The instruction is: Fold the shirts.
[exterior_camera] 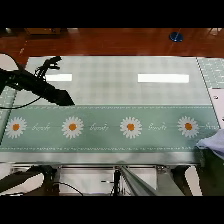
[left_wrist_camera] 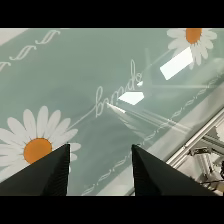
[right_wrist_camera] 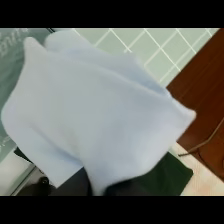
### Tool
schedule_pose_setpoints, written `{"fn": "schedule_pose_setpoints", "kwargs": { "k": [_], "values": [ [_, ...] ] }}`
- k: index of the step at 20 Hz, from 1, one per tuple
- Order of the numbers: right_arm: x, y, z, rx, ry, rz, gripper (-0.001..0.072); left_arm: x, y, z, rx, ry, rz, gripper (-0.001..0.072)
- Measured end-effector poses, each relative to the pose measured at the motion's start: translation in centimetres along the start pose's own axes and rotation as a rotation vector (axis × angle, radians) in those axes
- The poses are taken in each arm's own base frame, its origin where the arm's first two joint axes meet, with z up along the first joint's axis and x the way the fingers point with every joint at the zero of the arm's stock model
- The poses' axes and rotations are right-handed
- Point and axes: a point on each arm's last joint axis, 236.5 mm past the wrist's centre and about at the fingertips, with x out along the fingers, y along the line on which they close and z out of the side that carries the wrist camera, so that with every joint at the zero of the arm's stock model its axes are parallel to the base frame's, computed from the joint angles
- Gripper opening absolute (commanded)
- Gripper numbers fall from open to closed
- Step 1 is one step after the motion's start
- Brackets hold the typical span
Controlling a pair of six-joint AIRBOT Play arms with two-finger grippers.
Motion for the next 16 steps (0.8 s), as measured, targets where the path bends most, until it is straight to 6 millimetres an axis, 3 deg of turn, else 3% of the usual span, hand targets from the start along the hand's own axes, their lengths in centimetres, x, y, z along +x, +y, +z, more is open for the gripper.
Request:
{"fn": "schedule_pose_setpoints", "kwargs": {
  "k": [6, 10, 12, 16],
  "values": [
    [5.3, -5.8, -7.1, 0.25, 0.274, -0.137, 0.0028, 1.7, 2.3, -0.1, -0.032, 0.042, 0.024, 0.0465],
    [8.5, -8.3, -10.5, 0.288, 0.418, -0.225, 0.0028, 2.8, 3.7, -0.3, -0.064, 0.067, 0.022, 0.0465],
    [9.8, -9.9, -11.2, 0.274, 0.448, -0.289, 0.0029, 2.8, 4.4, -0.3, -0.079, 0.065, 0.026, 0.0465],
    [12.0, -12.1, -10.6, 0.237, 0.45, -0.364, 0.0029, 2.4, 5.7, -0.4, -0.124, 0.052, 0.032, 0.0465]
  ]
}}
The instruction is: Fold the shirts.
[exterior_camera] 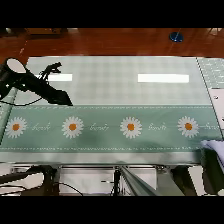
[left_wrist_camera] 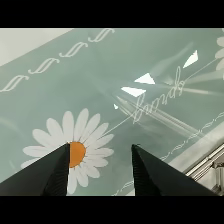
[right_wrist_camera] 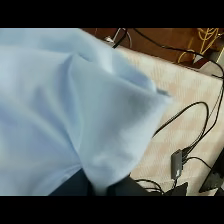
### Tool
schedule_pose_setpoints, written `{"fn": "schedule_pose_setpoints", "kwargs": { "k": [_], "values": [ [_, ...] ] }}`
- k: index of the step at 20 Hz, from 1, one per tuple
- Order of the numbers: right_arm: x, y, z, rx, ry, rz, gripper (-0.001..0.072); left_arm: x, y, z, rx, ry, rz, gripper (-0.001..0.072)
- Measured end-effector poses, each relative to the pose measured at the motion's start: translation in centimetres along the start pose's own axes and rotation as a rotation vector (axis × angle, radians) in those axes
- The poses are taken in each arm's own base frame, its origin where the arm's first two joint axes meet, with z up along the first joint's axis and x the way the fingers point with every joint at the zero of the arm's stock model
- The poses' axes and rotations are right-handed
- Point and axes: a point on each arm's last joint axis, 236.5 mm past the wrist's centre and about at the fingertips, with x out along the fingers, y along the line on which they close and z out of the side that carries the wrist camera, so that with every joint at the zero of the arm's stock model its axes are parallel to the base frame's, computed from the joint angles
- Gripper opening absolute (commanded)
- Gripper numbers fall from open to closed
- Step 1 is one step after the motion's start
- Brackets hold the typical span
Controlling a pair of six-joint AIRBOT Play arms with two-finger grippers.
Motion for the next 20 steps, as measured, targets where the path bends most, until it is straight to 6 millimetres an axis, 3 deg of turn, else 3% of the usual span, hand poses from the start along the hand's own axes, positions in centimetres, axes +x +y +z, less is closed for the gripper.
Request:
{"fn": "schedule_pose_setpoints", "kwargs": {
  "k": [5, 12, 16, 17, 18, 19, 20],
  "values": [
    [2.7, -1.0, -0.4, 0.033, 0.082, -0.014, 0.0029, -0.9, 1.7, 0.0, -0.099, -0.027, 0.006, 0.0465],
    [6.5, -0.9, -5.9, 0.019, 0.237, -0.044, 0.0029, -1.3, 2.5, -0.1, -0.149, -0.039, 0.008, 0.0465],
    [7.8, -1.7, -6.9, -0.04, 0.258, -0.122, 0.0049, -1.4, 2.6, -0.1, -0.156, -0.041, 0.008, 0.0465],
    [7.9, -2.2, -6.8, -0.048, 0.256, -0.146, 0.0138, -1.4, 2.6, -0.1, -0.156, -0.041, 0.008, 0.0465],
    [8.0, -2.6, -6.7, -0.049, 0.251, -0.169, 0.0336, -1.4, 2.6, -0.1, -0.156, -0.042, 0.008, 0.0465],
    [8.0, -3.1, -6.6, -0.05, 0.244, -0.192, 0.048, -1.4, 2.6, -0.1, -0.156, -0.042, 0.008, 0.0465],
    [8.0, -3.5, -6.4, -0.052, 0.235, -0.212, 0.0506, -1.4, 2.7, -0.1, -0.157, -0.042, 0.009, 0.0465]
  ]
}}
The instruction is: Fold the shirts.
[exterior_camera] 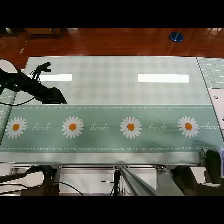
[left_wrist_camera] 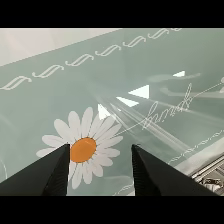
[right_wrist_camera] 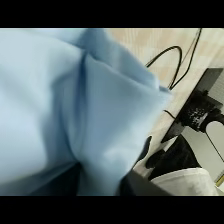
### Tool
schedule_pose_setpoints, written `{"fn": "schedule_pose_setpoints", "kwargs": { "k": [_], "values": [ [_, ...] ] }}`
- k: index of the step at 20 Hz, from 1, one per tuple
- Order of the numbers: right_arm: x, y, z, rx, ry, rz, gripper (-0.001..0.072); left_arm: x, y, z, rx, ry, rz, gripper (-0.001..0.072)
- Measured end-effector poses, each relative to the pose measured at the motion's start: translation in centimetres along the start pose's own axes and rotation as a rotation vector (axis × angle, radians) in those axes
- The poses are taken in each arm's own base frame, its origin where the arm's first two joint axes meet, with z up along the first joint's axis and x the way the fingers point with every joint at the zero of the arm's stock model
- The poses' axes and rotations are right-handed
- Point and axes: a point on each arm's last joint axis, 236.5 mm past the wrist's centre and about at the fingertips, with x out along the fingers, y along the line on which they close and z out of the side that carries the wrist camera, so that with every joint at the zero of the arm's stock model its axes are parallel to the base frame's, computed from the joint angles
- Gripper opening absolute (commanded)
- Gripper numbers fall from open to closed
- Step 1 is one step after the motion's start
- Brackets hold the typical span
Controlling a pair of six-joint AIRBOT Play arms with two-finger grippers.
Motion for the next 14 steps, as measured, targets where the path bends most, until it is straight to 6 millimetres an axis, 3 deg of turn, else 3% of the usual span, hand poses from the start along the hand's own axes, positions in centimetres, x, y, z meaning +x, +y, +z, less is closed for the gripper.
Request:
{"fn": "schedule_pose_setpoints", "kwargs": {
  "k": [6, 9, 10, 12, 14],
  "values": [
    [0.2, -0.8, 1.6, 0.068, -0.07, -0.032, 0.053, 0.0, 0.3, -0.1, 0.0, 0.005, 0.012, 0.0465],
    [-1.8, -2.3, 4.2, 0.186, -0.174, -0.016, 0.053, 0.0, 0.3, -0.1, 0.0, 0.006, 0.014, 0.0465],
    [-3.3, -3.1, 6.0, 0.247, -0.243, 0.013, 0.0515, 0.0, 0.4, -0.1, 0.0, 0.006, 0.015, 0.0465],
    [-9.1, -4.2, 11.3, 0.404, -0.461, 0.166, 0.0498, 0.0, 0.4, -0.1, 0.0, 0.005, 0.017, 0.0465],
    [-19.3, -3.8, 18.3, 0.512, -0.775, 0.444, 0.0498, 0.0, 0.4, 0.0, 0.001, 0.002, 0.018, 0.0465]
  ]
}}
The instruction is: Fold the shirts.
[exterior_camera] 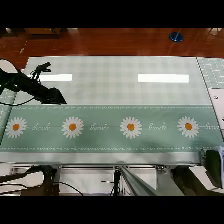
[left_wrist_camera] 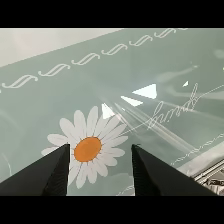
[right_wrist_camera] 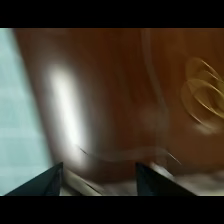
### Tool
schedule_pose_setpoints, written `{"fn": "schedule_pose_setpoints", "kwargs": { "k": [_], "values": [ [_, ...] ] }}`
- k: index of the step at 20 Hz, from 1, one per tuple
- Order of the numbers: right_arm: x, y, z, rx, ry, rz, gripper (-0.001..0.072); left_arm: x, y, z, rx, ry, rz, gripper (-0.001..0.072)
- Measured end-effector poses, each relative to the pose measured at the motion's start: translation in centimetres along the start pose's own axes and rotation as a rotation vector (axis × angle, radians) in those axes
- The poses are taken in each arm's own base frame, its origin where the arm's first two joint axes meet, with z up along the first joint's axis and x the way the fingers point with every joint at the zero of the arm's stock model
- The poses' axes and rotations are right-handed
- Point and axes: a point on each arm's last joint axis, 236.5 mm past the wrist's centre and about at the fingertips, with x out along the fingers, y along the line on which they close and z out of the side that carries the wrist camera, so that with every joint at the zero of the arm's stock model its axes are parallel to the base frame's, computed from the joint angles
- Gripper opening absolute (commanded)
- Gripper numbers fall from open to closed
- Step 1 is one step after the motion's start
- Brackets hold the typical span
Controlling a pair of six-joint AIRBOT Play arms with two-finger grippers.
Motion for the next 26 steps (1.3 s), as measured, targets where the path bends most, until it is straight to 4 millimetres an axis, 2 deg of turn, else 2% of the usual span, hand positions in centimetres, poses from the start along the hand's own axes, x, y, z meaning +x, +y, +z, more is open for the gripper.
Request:
{"fn": "schedule_pose_setpoints", "kwargs": {
  "k": [1, 2, 3, 4, 5, 6, 7, 8, 9, 10, 11, 12, 13, 15, 18, 20, 26],
  "values": [
    [-2.0, 5.6, 4.9, 0.046, -0.123, 0.195, 0.0498, 0.0, 0.1, 0.2, 0.001, -0.009, 0.004, 0.0465],
    [-4.5, 11.1, 8.0, 0.04, -0.191, 0.369, 0.0498, 0.0, 0.3, 0.8, 0.005, -0.035, 0.015, 0.0465],
    [-7.4, 17.4, 9.5, -0.011, -0.217, 0.54, 0.0498, 0.0, 0.6, 1.8, 0.014, -0.075, 0.031, 0.0462],
    [-10.1, 23.2, 9.1, -0.098, -0.207, 0.68, 0.0496, -0.1, 0.9, 3.0, 0.026, -0.121, 0.05, 0.0381],
    [-13.0, 29.3, 6.5, -0.233, -0.154, 0.81, 0.0433, -0.4, 1.0, 4.2, 0.041, -0.167, 0.069, 0.0366],
    [-15.7, 34.5, 2.2, -0.405, -0.082, 0.907, 0.0376, -0.7, 0.8, 5.5, 0.064, -0.212, 0.088, 0.0366],
    [-18.0, 38.3, -2.4, -0.578, -0.021, 0.966, 0.0377, -1.0, 0.3, 6.5, 0.093, -0.243, 0.107, 0.0366],
    [-19.9, 40.8, -7.2, -0.759, 0.033, 0.99, 0.0389, -1.3, -0.1, 7.5, 0.137, -0.266, 0.143, 0.0366],
    [-21.4, 42.6, -12.1, -0.954, 0.067, 0.977, 0.0411, -1.6, -0.6, 8.2, 0.186, -0.277, 0.186, 0.0367],
    [-22.9, 43.6, -16.2, -1.122, 0.077, 0.95, 0.0468, -1.6, -0.9, 8.7, 0.22, -0.275, 0.231, 0.0397],
    [-23.9, 44.1, -19.3, -1.251, 0.069, 0.916, 0.0468, -1.7, -1.0, 9.0, 0.248, -0.27, 0.289, 0.0412],
    [-24.9, 44.4, -22.1, -1.356, 0.058, 0.88, 0.0468, -1.7, -1.1, 9.1, 0.272, -0.258, 0.347, 0.0467],
    [-25.7, 44.5, -24.1, -1.421, 0.048, 0.857, 0.0468, -1.8, -1.3, 9.3, 0.291, -0.253, 0.393, 0.056],
    [-27.0, 44.3, -27.5, -1.504, 0.055, 0.832, 0.0468, -1.6, -1.8, 9.2, 0.314, -0.234, 0.454, 0.0566],
    [-27.6, 43.2, -30.7, -1.557, 0.105, 0.814, 0.0467, -1.5, -2.2, 9.1, 0.32, -0.225, 0.498, 0.0564],
    [-27.6, 42.9, -31.7, -1.561, 0.123, 0.81, 0.0467, -1.5, -2.3, 9.0, 0.319, -0.219, 0.513, 0.0563],
    [-28.0, 43.6, -32.5, -1.529, 0.107, 0.828, 0.0466, -1.3, -2.3, 8.5, 0.249, -0.211, 0.519, 0.0563]
  ]
}}
